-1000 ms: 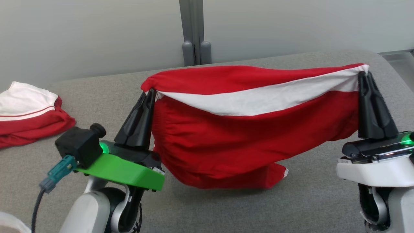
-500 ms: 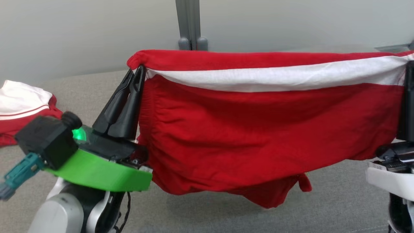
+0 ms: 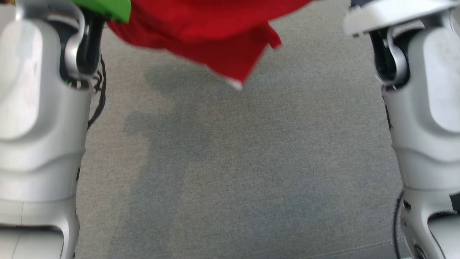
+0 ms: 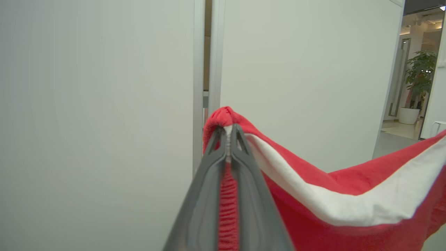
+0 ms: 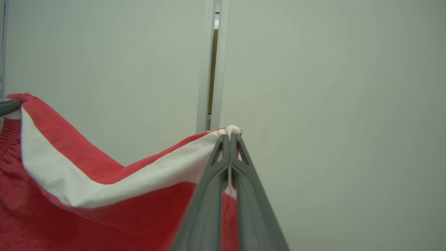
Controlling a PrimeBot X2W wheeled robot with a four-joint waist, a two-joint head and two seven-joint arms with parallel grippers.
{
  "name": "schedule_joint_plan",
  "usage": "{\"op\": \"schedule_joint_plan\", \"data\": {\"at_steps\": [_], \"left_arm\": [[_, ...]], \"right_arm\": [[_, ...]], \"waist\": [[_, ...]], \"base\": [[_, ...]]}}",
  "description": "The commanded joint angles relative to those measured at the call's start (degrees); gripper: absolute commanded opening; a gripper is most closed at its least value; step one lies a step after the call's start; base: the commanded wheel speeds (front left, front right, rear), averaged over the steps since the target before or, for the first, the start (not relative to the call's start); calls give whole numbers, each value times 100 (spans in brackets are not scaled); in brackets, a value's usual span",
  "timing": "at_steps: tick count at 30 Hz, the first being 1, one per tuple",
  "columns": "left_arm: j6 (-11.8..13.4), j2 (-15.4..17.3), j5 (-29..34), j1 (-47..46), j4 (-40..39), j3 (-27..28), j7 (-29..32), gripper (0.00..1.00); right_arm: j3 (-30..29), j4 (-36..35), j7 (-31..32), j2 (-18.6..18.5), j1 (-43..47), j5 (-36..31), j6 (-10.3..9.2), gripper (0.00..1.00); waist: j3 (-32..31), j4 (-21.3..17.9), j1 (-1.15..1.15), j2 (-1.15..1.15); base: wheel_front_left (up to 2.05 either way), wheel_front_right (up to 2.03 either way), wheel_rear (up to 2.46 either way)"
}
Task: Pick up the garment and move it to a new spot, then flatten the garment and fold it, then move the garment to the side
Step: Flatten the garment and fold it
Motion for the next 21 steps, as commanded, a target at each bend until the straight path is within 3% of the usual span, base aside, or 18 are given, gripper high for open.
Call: {"op": "schedule_joint_plan", "data": {"at_steps": [1, 8, 12, 16, 21], "left_arm": [[-62, -47, 56, -180, 256, -9, -143, 0], [-359, -261, 92, -125, 1672, -303, -710, 0], [-504, -358, -36, 340, 1948, -485, -1049, 0], [-590, -262, -214, 1033, 1764, -630, -1357, 0], [-572, -94, -375, 2143, 978, -607, -1622, 0]], "right_arm": [[25, 272, -116, 53, -157, -53, 1, 0], [181, 1906, -733, 243, -324, 42, 1, 0], [281, 2215, -895, 265, 89, 237, 1, 0], [214, 1584, -907, 270, 837, 462, 0, 0], [-40, 379, -907, 160, 2128, 530, 0, 0]], "waist": [[299, -140, 0, 0], [677, -47, 0, 0], [819, -10, 0, 0], [796, -30, 0, 0], [550, -23, 0, 0]], "base": [[0, 0, 0], [0, 0, 0], [0, 0, 0], [0, 0, 0], [0, 0, 0]]}}
